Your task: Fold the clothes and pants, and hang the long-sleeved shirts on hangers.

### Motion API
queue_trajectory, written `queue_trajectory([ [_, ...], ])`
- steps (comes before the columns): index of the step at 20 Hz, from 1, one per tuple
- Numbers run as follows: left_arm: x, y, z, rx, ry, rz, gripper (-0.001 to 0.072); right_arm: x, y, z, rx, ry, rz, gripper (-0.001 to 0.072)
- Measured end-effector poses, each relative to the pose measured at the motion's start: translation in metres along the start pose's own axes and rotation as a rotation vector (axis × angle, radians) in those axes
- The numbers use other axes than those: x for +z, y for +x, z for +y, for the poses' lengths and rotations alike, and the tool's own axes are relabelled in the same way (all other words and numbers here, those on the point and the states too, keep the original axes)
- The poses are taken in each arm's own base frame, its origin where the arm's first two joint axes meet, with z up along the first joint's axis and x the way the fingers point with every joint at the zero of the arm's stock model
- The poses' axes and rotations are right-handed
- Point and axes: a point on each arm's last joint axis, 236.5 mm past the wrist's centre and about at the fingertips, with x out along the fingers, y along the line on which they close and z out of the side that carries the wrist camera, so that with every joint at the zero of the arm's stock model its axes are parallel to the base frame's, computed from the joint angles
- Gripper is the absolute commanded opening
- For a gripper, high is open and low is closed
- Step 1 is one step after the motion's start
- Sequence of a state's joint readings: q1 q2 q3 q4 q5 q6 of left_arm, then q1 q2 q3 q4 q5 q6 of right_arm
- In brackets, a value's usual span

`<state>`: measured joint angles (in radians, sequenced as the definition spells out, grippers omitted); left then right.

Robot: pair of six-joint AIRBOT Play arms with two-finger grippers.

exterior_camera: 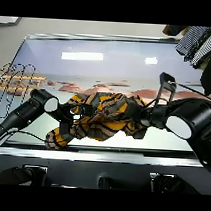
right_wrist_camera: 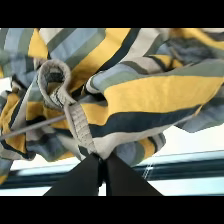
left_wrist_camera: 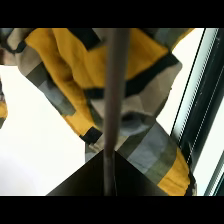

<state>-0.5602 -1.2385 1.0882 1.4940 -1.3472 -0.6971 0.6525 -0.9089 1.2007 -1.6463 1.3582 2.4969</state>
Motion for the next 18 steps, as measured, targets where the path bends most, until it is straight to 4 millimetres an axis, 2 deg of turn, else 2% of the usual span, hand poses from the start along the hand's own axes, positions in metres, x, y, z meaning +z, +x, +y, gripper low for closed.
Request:
queue_trajectory([
  [3,0.009,-0.002,-0.002,0.01,0.009,-0.004,0.0019,0.005,-0.001,0.005,0.017,0.022,-0.017,0.0023],
  [6,0.022,0.0,0.001,0.033,-0.008,-0.029,0.0019,0.0,0.003,0.017,0.056,0.044,0.011,0.0023],
  [12,0.037,0.014,0.002,0.032,-0.041,-0.041,0.0019,-0.01,0.004,0.034,0.12,0.06,0.064,0.0023],
  [18,0.052,0.023,-0.002,0.023,-0.041,-0.069,0.0019,-0.011,0.006,0.041,0.144,0.067,0.071,0.0023],
])
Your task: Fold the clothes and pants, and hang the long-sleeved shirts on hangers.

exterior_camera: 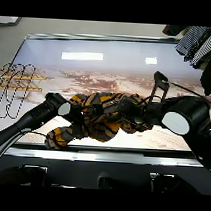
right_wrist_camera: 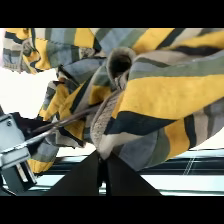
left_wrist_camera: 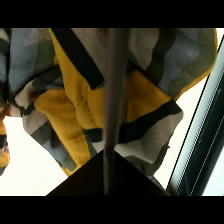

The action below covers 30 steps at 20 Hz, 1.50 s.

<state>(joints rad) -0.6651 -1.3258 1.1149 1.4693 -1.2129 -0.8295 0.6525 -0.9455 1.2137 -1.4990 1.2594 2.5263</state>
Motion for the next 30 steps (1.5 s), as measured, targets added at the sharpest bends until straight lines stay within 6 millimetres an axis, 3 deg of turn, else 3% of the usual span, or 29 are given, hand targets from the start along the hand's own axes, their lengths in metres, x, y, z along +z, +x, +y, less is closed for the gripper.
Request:
queue_trajectory([
  [3,0.012,0.001,-0.004,-0.011,-0.013,-0.043,0.0019,0.0,0.008,0.0,-0.012,-0.002,0.01,0.0026],
  [5,0.019,0.001,-0.006,-0.019,-0.025,-0.071,0.0019,-0.001,0.013,-0.001,-0.02,-0.016,0.019,0.0095],
  [9,0.029,0.0,-0.007,-0.025,-0.039,-0.114,0.0018,-0.001,0.015,-0.002,-0.028,-0.054,0.026,0.0448],
  [12,0.033,-0.001,-0.008,-0.027,-0.045,-0.129,0.0018,0.001,0.005,-0.003,-0.019,-0.074,0.001,0.0487],
  [15,0.035,-0.001,-0.007,-0.026,-0.048,-0.14,0.0019,0.014,-0.02,-0.009,-0.017,-0.086,-0.08,0.0489],
  [20,0.037,-0.001,-0.006,-0.023,-0.051,-0.148,0.0018,0.068,-0.074,-0.064,-0.126,-0.015,-0.206,0.05],
  [22,0.038,-0.001,-0.006,-0.022,-0.051,-0.151,0.0019,0.079,-0.083,-0.076,-0.135,-0.159,-0.182,0.0574],
  [24,0.038,-0.001,-0.006,-0.022,-0.051,-0.151,0.0018,0.084,-0.083,-0.081,-0.145,-0.417,-0.14,0.0574],
  [28,0.038,-0.001,-0.006,-0.022,-0.052,-0.152,0.0019,0.075,-0.06,-0.075,-0.122,-1.1,0.008,0.0574],
  [30,0.038,-0.001,-0.006,-0.022,-0.052,-0.152,0.0019,0.069,-0.043,-0.067,-0.082,-1.345,0.069,0.0574],
])
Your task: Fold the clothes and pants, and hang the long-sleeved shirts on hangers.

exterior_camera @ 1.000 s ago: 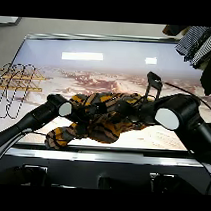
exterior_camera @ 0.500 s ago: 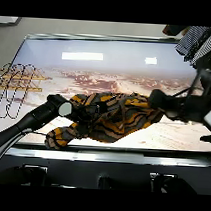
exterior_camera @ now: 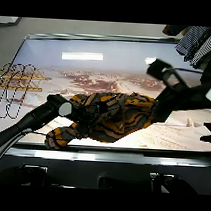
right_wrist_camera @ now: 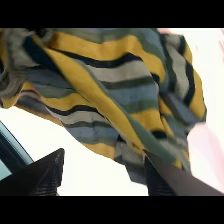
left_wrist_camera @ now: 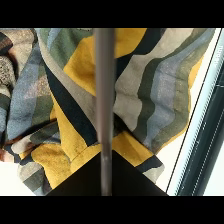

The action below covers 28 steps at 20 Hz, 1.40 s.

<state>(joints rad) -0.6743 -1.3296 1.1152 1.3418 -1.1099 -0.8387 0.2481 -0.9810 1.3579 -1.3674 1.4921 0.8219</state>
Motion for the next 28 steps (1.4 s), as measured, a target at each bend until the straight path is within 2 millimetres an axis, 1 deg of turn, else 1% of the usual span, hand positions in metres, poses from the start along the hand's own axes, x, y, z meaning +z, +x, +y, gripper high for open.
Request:
queue_trajectory([
  [3,0.0,0.0,0.0,0.0,0.0,0.0,0.0019,0.013,0.025,0.008,0.053,-0.242,0.004,0.0574],
  [6,0.0,0.0,0.0,0.0,0.0,0.001,0.0019,0.021,0.046,0.011,0.084,-0.37,0.005,0.0574],
  [7,0.0,0.0,0.0,0.0,0.0,0.0,0.0019,0.023,0.053,0.01,0.092,-0.394,0.008,0.0547],
  [8,0.0,0.0,0.0,0.0,0.0,0.001,0.0019,0.023,0.059,0.011,0.104,-0.41,0.012,0.0478],
  [9,0.0,0.0,0.0,0.0,0.0,0.001,0.0019,0.024,0.065,0.012,0.118,-0.419,0.015,0.0378],
  [10,0.0,0.0,0.0,0.0,0.0,0.001,0.0019,0.024,0.07,0.013,0.134,-0.431,0.017,0.0298],
  [11,0.0,0.0,0.0,0.0,0.0,0.0,0.0019,0.024,0.074,0.015,0.147,-0.442,0.02,0.0171],
  [12,0.0,0.0,0.0,0.001,0.001,0.0,0.002,0.023,0.076,0.017,0.16,-0.459,0.024,0.002],
  [13,0.0,0.0,0.0,0.002,0.004,0.002,0.0025,0.02,0.077,0.02,0.18,-0.484,0.033,0.0023],
  [14,-0.002,0.0,0.001,0.004,0.006,0.008,0.0068,0.017,0.077,0.024,0.2,-0.494,0.042,0.0022],
  [15,-0.002,0.0,0.001,0.003,0.005,0.007,0.0159,0.017,0.078,0.024,0.203,-0.495,0.041,0.0021],
  [16,0.0,0.0,0.0,-0.002,0.0,0.002,0.0221,0.015,0.078,0.025,0.211,-0.488,0.048,0.002],
  [17,0.0,0.0,0.0,-0.001,-0.002,-0.001,0.0231,0.014,0.077,0.026,0.213,-0.477,0.05,0.0019],
  [19,0.0,0.0,0.002,0.004,-0.017,-0.002,0.0412,0.014,0.073,0.028,0.214,-0.443,0.052,0.0018],
  [20,0.0,0.0,0.003,0.007,-0.04,-0.004,0.055,0.014,0.071,0.028,0.208,-0.425,0.054,0.0018],
  [21,-0.003,-0.001,0.007,0.014,-0.073,0.001,0.064,0.013,0.069,0.027,0.199,-0.403,0.058,0.0018],
  [23,-0.011,-0.005,0.019,0.044,-0.181,0.008,0.068,0.011,0.065,0.024,0.179,-0.355,0.069,0.0018],
  [25,-0.025,-0.017,0.04,0.1,-0.351,0.012,0.068,0.01,0.06,0.021,0.152,-0.286,0.079,0.0018],
  [28,-0.052,-0.039,0.073,0.175,-0.66,-0.019,0.0679,0.009,0.054,0.013,0.098,-0.154,0.087,0.0018],
])
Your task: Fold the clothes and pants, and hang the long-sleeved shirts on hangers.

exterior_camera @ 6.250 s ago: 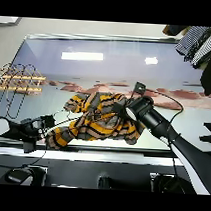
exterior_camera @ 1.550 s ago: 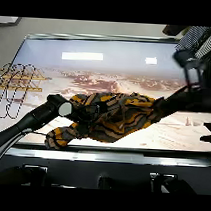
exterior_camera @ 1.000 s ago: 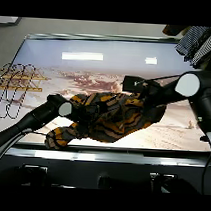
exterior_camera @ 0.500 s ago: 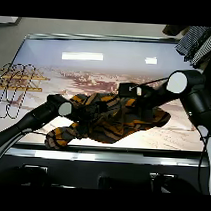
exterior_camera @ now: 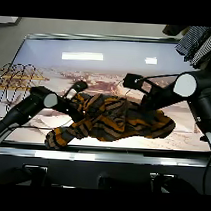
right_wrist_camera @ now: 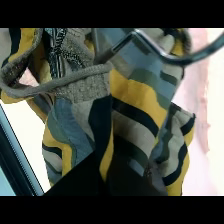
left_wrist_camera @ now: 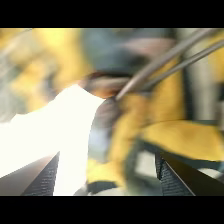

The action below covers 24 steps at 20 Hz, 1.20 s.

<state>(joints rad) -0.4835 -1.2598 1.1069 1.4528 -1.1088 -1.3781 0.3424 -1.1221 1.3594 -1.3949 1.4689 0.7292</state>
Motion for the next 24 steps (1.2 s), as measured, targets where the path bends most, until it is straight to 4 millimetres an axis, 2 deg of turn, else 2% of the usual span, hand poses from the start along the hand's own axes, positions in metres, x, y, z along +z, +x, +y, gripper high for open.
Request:
queue_trajectory([
  [2,0.002,-0.003,0.013,-0.03,-0.195,-0.036,0.0678,0.001,-0.004,-0.005,-0.03,0.107,-0.012,0.0019],
  [3,0.004,-0.003,0.011,-0.072,-0.279,-0.057,0.0678,0.002,-0.005,-0.008,-0.042,0.165,-0.019,0.0019],
  [5,0.018,-0.001,-0.003,-0.185,-0.428,-0.115,0.0675,0.003,-0.006,-0.01,-0.053,0.273,-0.028,0.0019],
  [8,0.048,0.0,-0.031,-0.332,-0.559,-0.197,0.0672,0.004,-0.007,-0.011,-0.059,0.416,-0.037,0.0019],
  [12,0.077,0.01,-0.066,-0.437,-0.62,-0.236,0.0671,0.004,-0.007,-0.011,-0.055,0.546,-0.045,0.0019],
  [15,0.098,0.02,-0.082,-0.474,-0.625,-0.24,0.0671,0.004,-0.007,-0.009,-0.046,0.597,-0.041,0.0019],
  [22,0.132,0.047,-0.092,-0.509,-0.648,-0.229,0.0664,0.003,-0.007,-0.007,-0.038,0.638,-0.038,0.0019],
  [24,0.138,0.052,-0.096,-0.525,-0.655,-0.223,0.0571,0.003,-0.007,-0.007,-0.038,0.641,-0.037,0.002],
])
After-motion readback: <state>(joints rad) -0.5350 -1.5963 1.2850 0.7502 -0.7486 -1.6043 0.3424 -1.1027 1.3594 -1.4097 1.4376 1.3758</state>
